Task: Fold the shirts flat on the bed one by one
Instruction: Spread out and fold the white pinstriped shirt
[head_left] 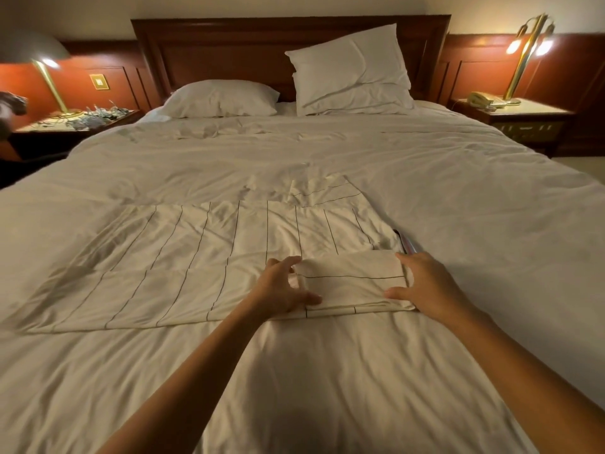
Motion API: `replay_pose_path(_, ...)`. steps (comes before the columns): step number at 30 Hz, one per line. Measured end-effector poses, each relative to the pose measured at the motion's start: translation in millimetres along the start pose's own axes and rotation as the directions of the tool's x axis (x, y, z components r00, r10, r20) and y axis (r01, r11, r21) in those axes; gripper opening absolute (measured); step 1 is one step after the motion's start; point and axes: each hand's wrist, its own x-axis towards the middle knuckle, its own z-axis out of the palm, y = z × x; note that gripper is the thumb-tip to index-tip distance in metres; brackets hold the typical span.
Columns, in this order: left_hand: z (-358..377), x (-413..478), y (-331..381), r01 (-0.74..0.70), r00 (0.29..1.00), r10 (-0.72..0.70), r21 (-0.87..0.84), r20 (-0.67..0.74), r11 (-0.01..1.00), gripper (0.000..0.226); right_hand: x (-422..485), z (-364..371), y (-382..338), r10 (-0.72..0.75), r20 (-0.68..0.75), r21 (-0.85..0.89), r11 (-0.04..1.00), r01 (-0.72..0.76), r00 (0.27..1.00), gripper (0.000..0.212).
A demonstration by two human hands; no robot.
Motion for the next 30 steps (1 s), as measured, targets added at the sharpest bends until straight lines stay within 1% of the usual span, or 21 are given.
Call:
replay_pose_path(2, -7.6, -4.1, -6.8, -0.079, 0.993, 0.091, 0.15, -0.074, 0.985, 0.078, -2.2, 0.3, -15.8, -0.005, -0.165, -0.269, 0.962, -0.04, 0.986, 0.057)
replay_pose_path(3, -15.0, -7.0, -13.3, -0.098, 0.985, 0.124, 0.209, -0.116, 0.973, 0.069, -1.9, 2.6, -26.8, -0.035, -0.234, -0.329, 0.943, -0.045, 0.972, 0.048)
replay_pose_path(4, -24.8, -9.5, -22.7, -0.096, 0.977, 0.143, 0.278, -0.155, 0.956, 0.064, -0.6, 6.5, -38.9, -0.07, -0.263, -0.328, 0.944, -0.021, 0.962, 0.044)
replay_pose_path(5, -36.8, -12.0, -35.6, -0.078, 0.972, 0.152, 0.361, -0.18, 0.929, 0.061, 1.6, 12.1, -51.7, -0.104, -0.243, -0.288, 0.957, 0.031, 0.964, 0.042)
replay_pose_path(6, -51.3, -15.1, -50.8, -0.046, 0.973, 0.14, 0.442, -0.183, 0.896, 0.059, 3.9, 19.7, -63.4, -0.142, -0.18, -0.222, 0.97, 0.101, 0.973, 0.042)
replay_pose_path(7, -67.6, -18.4, -68.2, -0.008, 0.979, 0.105, 0.485, -0.173, 0.874, 0.059, 6.6, 29.9, -74.2, -0.18, -0.095, -0.153, 0.974, 0.165, 0.979, 0.042)
replay_pose_path(9, -103.3, -27.5, -105.3, 0.066, 0.99, 0.006, 0.489, -0.144, 0.87, 0.062, 12.1, 53.5, -91.0, -0.238, 0.059, -0.036, 0.97, 0.241, 0.969, 0.041)
replay_pose_path(10, -122.3, -32.5, -123.6, 0.098, 0.989, -0.031, 0.495, -0.142, 0.864, 0.064, 15.8, 63.2, -97.0, -0.25, 0.091, 0.021, 0.968, 0.249, 0.964, 0.04)
replay_pose_path(12, -160.3, -43.0, -158.3, 0.157, 0.982, -0.07, 0.539, -0.178, 0.827, 0.064, 25.5, 77.7, -102.7, -0.225, 0.064, 0.075, 0.972, 0.221, 0.972, 0.037)
replay_pose_path(14, -195.5, -54.4, -186.2, 0.203, 0.967, -0.072, 0.572, -0.243, 0.794, 0.069, 36.2, 85.8, -102.7, -0.179, 0.03, 0.011, 0.984, 0.179, 0.983, 0.036)
replay_pose_path(16, -224.2, -63.5, -206.9, 0.211, 0.956, -0.043, 0.577, -0.29, 0.789, 0.065, 44.5, 90.6, -100.1, -0.168, 0.031, -0.103, 0.98, 0.17, 0.985, 0.032)
replay_pose_path(17, -235.2, -65.0, -214.9, 0.197, 0.954, -0.015, 0.588, -0.3, 0.785, 0.058, 47.7, 92.7, -99.3, -0.177, 0.032, -0.145, 0.973, 0.18, 0.984, 0.03)
replay_pose_path(19, -253.0, -60.8, -225.0, 0.171, 0.949, 0.053, 0.647, -0.312, 0.743, 0.04, 53.3, 94.2, -99.2, -0.211, 0.039, -0.21, 0.954, 0.215, 0.977, 0.027)
replay_pose_path(22, -268.7, -48.3, -230.9, 0.176, 0.93, 0.115, 0.7, -0.348, 0.692, 0.025, 60.6, 92.3, -99.5, -0.29, 0.056, -0.206, 0.933, 0.296, 0.955, 0.026)
replay_pose_path(24, -274.8, -42.8, -235.1, 0.171, 0.926, 0.135, 0.712, -0.352, 0.681, 0.02, 66.1, 89.7, -98.6, -0.324, 0.01, -0.165, 0.933, 0.321, 0.946, 0.022)
replay_pose_path(26, -279.4, -39.2, -240.1, 0.168, 0.926, 0.137, 0.709, -0.351, 0.685, 0.019, 70.3, 89.3, -96.3, -0.337, -0.064, -0.145, 0.934, 0.326, 0.939, 0.02)
replay_pose_path(27, -281.0, -37.8, -242.4, 0.177, 0.925, 0.131, 0.71, -0.356, 0.682, 0.019, 71.3, 90.2, -95.4, -0.343, -0.074, -0.143, 0.933, 0.33, 0.936, 0.02)
replay_pose_path(30, -279.0, -37.4, -245.5, 0.235, 0.915, 0.09, 0.703, -0.392, 0.671, 0.021, 70.5, 93.1, -94.8, -0.333, -0.041, -0.132, 0.936, 0.326, 0.942, 0.019)
